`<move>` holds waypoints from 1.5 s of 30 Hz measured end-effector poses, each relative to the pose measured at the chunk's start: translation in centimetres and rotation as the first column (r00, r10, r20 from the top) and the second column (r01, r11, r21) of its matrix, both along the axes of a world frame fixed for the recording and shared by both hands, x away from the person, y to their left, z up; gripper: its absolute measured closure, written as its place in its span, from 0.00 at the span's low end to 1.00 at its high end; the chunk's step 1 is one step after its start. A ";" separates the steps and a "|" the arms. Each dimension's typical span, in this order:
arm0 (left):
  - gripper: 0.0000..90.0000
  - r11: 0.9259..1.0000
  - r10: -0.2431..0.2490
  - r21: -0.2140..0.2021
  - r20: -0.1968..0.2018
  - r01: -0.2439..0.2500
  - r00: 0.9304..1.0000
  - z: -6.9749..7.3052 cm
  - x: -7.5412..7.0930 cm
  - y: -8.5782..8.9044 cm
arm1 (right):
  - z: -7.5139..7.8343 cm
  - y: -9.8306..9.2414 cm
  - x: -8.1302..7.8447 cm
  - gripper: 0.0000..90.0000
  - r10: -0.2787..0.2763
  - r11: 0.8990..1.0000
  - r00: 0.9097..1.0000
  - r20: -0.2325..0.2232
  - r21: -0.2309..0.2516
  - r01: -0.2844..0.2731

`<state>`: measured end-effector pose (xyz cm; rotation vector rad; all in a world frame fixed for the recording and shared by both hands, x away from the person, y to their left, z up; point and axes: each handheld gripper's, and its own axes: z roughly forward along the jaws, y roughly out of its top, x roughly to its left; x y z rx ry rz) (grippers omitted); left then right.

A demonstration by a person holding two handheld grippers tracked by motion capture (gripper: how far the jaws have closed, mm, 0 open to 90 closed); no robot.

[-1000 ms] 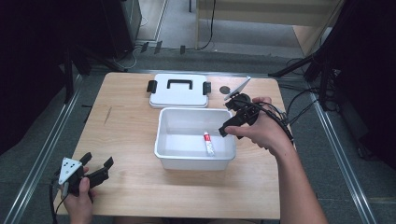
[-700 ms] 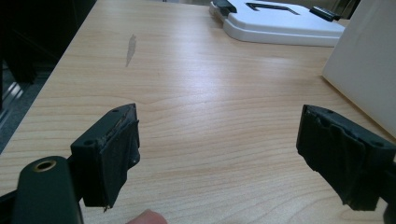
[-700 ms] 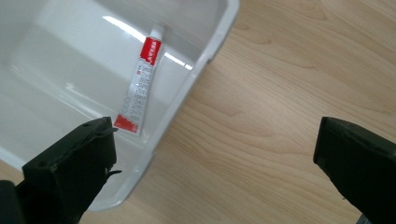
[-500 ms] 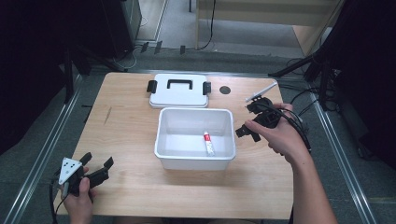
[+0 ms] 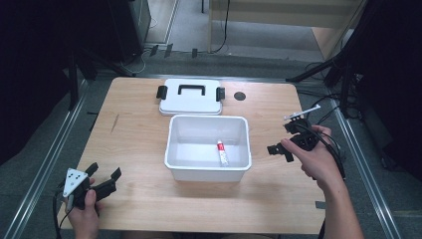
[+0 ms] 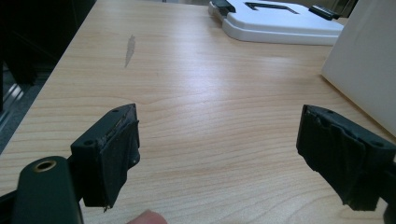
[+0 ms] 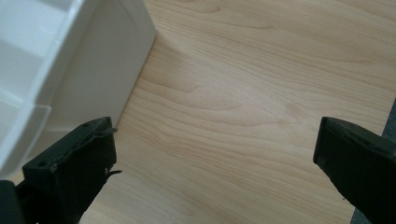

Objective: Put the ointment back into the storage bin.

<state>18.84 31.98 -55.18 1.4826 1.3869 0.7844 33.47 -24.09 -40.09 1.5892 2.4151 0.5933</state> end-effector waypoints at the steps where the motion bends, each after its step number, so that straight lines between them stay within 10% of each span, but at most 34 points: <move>1: 0.16 1.000 0.000 0.000 -0.001 0.000 1.000 0.0 0.0 0.0 | -0.3 -0.3 -0.1 0.00 -0.005 1.000 1.000 0.009 0.006 0.005; 13: 0.16 1.000 -0.003 0.004 0.000 0.003 1.000 0.0 0.0 -0.1 | -4.2 -3.9 -1.9 0.00 -0.085 0.995 0.993 0.081 0.053 0.081; 45: 0.16 1.000 -0.002 0.007 0.002 0.002 1.000 0.0 -0.1 -0.1 | -12.5 -11.3 -9.3 0.00 -0.223 0.964 0.913 0.340 0.216 0.155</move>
